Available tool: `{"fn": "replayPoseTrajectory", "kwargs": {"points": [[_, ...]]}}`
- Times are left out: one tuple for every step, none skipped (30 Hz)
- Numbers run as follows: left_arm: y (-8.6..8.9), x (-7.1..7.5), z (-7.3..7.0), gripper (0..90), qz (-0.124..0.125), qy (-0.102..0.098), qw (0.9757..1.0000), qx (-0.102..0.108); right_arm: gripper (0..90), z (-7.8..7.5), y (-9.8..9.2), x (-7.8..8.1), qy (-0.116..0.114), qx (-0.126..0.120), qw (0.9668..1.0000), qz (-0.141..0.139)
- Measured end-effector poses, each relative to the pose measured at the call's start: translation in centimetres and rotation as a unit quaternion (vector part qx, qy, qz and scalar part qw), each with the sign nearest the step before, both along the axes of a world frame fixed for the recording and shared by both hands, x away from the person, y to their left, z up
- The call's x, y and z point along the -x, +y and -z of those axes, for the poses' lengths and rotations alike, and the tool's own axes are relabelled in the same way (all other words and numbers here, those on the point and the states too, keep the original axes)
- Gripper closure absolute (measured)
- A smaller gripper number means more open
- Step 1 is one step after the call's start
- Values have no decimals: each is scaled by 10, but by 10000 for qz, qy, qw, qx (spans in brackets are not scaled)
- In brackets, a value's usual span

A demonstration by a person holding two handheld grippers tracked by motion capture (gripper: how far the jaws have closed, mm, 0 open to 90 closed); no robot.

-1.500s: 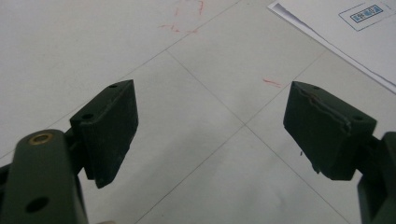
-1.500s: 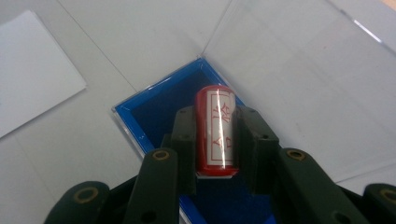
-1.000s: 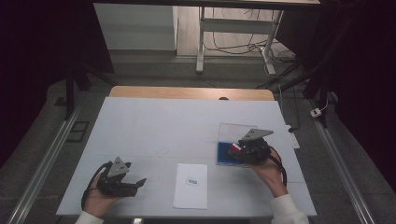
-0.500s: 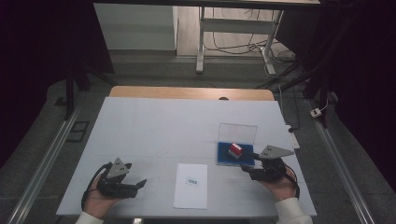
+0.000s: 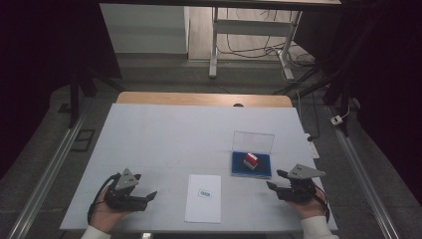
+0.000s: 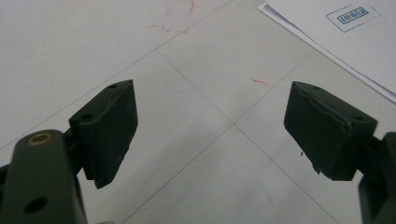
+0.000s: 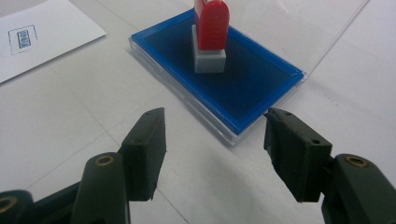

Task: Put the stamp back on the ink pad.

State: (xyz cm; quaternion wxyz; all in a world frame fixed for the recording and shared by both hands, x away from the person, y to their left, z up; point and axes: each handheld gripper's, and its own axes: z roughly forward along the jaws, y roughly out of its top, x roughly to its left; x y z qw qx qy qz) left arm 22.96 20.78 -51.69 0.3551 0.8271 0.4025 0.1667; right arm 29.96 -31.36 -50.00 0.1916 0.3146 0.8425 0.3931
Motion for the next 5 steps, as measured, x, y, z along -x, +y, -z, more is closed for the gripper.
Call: {"fn": "replayPoseTrajectory", "kwargs": {"points": [[0, 0, 0, 180, -2, 1, 10000, 2, 383, 0, 0, 0, -9, 1, 10000, 0], [0, 0, 0, 180, -5, 0, 10000, 4, 381, 0, 0, 0, -13, -6, 10000, 3], [0, 0, 0, 180, -4, 1, 10000, 14, 381, -1, 0, 1, -23, -12, 10000, 3], [0, 0, -1, 180, -5, 0, 10000, 15, 380, -1, 0, 1, -38, -11, 10000, -5], [0, 0, -1, 180, -10, -2, 10000, 21, 380, -2, 0, 1, -47, -4, 10000, -7]]}}
